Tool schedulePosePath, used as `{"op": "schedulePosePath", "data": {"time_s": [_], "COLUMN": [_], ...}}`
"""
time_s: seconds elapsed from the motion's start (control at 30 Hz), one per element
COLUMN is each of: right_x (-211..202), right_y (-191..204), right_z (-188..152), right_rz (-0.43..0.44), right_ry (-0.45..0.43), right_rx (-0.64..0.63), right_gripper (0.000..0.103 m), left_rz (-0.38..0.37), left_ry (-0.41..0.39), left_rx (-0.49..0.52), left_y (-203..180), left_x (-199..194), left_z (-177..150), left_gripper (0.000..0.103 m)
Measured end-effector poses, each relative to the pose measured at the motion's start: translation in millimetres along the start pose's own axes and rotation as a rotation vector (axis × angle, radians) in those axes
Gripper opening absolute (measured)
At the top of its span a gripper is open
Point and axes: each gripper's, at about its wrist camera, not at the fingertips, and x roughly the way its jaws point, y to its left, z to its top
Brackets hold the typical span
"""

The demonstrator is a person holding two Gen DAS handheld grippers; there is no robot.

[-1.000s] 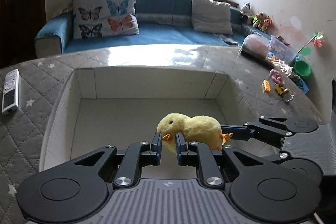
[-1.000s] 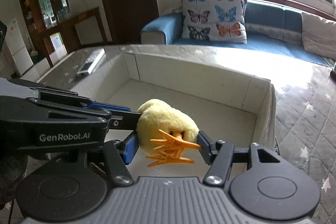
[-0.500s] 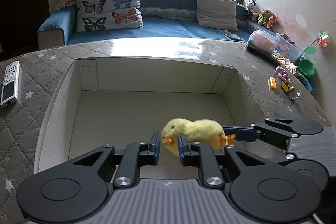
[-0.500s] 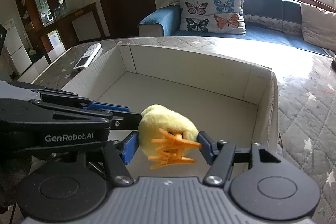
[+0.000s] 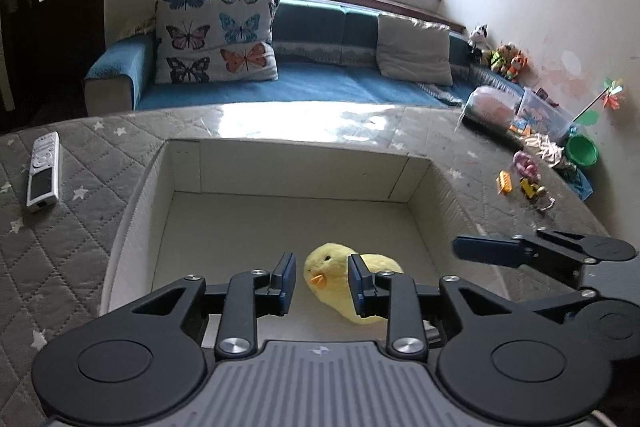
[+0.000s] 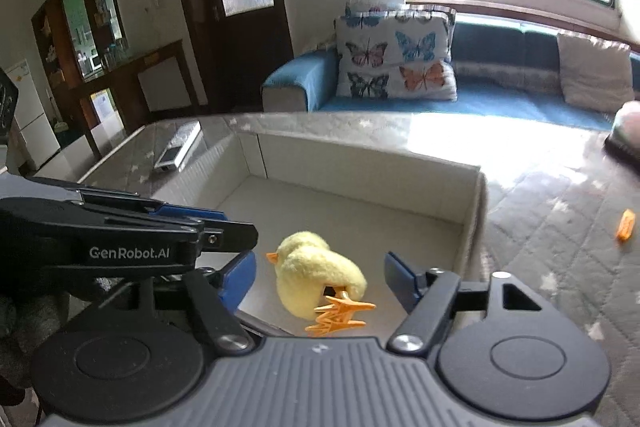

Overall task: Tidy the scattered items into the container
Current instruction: 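Carry the chick over the grey box and open the right tool, then move the right tool to the red half-apple toy and grasp it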

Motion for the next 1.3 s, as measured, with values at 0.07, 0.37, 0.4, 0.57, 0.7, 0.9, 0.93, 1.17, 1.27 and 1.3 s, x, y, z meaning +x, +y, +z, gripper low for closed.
{"op": "schedulePosePath", "data": {"time_s": [0.07,0.37,0.4,0.57,0.7,0.9,0.93,1.17,1.27,1.3], "right_x": [-12.6,-62.5,-67.9,-89.4,-99.0,-103.7,-103.9,-101.4,-97.8,-96.6], "right_y": [0.2,-1.7,-1.9,-6.3,-10.8,-23.2,-25.1,-36.1,-38.7,-39.3], "right_z": [-1.9,-31.3,-34.8,-56.9,-79.0,-108.0,-112.3,-132.4,-134.4,-135.0], "right_rz": [-0.011,-0.026,-0.027,-0.044,-0.073,-0.1,-0.102,-0.101,-0.08,-0.075], "right_ry": [-0.024,-0.053,-0.056,-0.05,-0.024,0.025,0.029,0.05,0.054,0.054], "right_rx": [-0.009,-0.014,-0.015,-0.021,-0.036,-0.015,-0.011,0.025,0.04,0.042], "right_gripper": [0.075,0.08,0.08,0.086,0.088,0.089,0.089,0.083,0.078,0.076], "left_rz": [-0.008,-0.034,-0.041,-0.092,-0.145,-0.2,-0.209,-0.236,-0.241,-0.248], "left_ry": [-0.017,-0.048,-0.05,-0.037,-0.002,0.066,0.077,0.132,0.148,0.155], "left_rx": [0.004,0.032,0.034,0.06,0.089,0.12,0.118,0.116,0.111,0.107], "left_y": [-3.4,-28.7,-32.5,-56.6,-80.3,-104.4,-107.1,-118.3,-119.6,-119.8], "left_x": [-10.4,-46.3,-49.5,-58.1,-54.5,-33.8,-30.7,-12.5,-7.6,-5.7], "left_z": [-3.3,-28.6,-32.0,-50.5,-65.5,-80.0,-82.4,-89.9,-91.9,-92.5], "left_gripper": [0.033,0.033,0.033,0.033,0.033,0.033,0.033,0.033,0.033,0.033]}}
